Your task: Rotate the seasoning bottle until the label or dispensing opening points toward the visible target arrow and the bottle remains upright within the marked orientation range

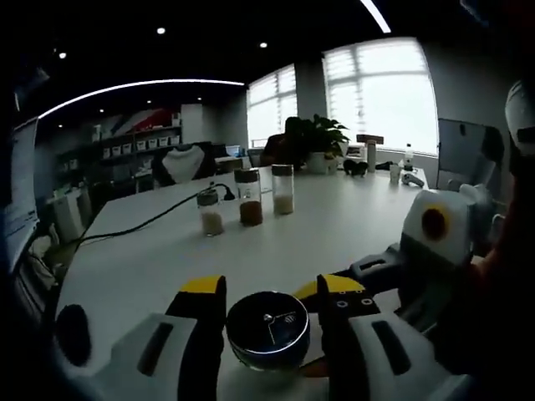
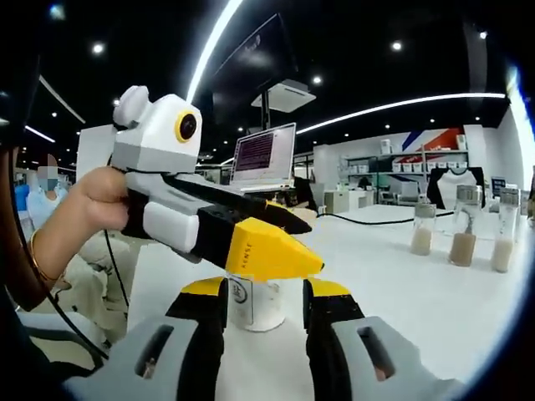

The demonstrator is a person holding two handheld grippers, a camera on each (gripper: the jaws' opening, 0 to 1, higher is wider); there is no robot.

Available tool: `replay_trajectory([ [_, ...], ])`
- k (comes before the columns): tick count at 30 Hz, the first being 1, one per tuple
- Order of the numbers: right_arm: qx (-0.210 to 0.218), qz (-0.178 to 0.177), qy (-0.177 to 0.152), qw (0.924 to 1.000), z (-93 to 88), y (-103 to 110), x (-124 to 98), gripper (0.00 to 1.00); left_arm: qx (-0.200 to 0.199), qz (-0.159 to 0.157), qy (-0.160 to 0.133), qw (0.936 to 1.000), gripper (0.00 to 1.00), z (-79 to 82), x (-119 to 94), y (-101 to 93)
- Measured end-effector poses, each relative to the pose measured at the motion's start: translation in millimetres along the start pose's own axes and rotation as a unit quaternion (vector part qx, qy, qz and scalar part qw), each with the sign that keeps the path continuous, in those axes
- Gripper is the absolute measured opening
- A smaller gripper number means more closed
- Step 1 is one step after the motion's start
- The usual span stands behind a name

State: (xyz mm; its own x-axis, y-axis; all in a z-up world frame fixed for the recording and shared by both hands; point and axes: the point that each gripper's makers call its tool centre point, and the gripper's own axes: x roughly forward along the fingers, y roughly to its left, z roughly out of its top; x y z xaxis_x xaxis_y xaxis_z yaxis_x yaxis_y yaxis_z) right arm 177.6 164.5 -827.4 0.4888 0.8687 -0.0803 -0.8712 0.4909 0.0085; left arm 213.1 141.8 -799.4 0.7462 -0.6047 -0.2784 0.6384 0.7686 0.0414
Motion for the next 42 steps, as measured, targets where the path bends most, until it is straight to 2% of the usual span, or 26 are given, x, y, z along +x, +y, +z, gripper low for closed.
replay_trajectory([
  [6,-0.002,0.004,-0.002,1.0,1.3,1.5,3.2,0.33,0.008,0.012,-0.002,0.9999,0.4,0.5,-0.4,6.1],
  [11,-0.001,0.008,0.0,1.0,-0.1,2.7,7.3,0.32,0.006,0.008,0.006,0.9999,0.4,-4.3,0.4,4.9],
  [15,-0.01,0.019,-0.004,0.9998,1.1,7.4,9.5,0.28,0.0,0.001,0.002,1.0,0.39,-3.6,-0.3,5.0],
  [21,-0.02,0.015,-0.011,0.9996,2.1,7.7,7.0,0.27,0.006,-0.011,-0.002,0.9999,0.39,-2.4,-1.6,4.4],
  [33,-0.022,0.008,-0.021,0.9995,8.8,3.7,10.5,0.27,0.013,-0.015,-0.015,0.9997,0.39,4.9,1.1,11.6],
  [42,-0.026,-0.003,-0.02,0.9995,11.4,-8.9,17.2,0.27,0.011,-0.023,-0.026,0.9993,0.39,9.5,12.7,19.4],
])
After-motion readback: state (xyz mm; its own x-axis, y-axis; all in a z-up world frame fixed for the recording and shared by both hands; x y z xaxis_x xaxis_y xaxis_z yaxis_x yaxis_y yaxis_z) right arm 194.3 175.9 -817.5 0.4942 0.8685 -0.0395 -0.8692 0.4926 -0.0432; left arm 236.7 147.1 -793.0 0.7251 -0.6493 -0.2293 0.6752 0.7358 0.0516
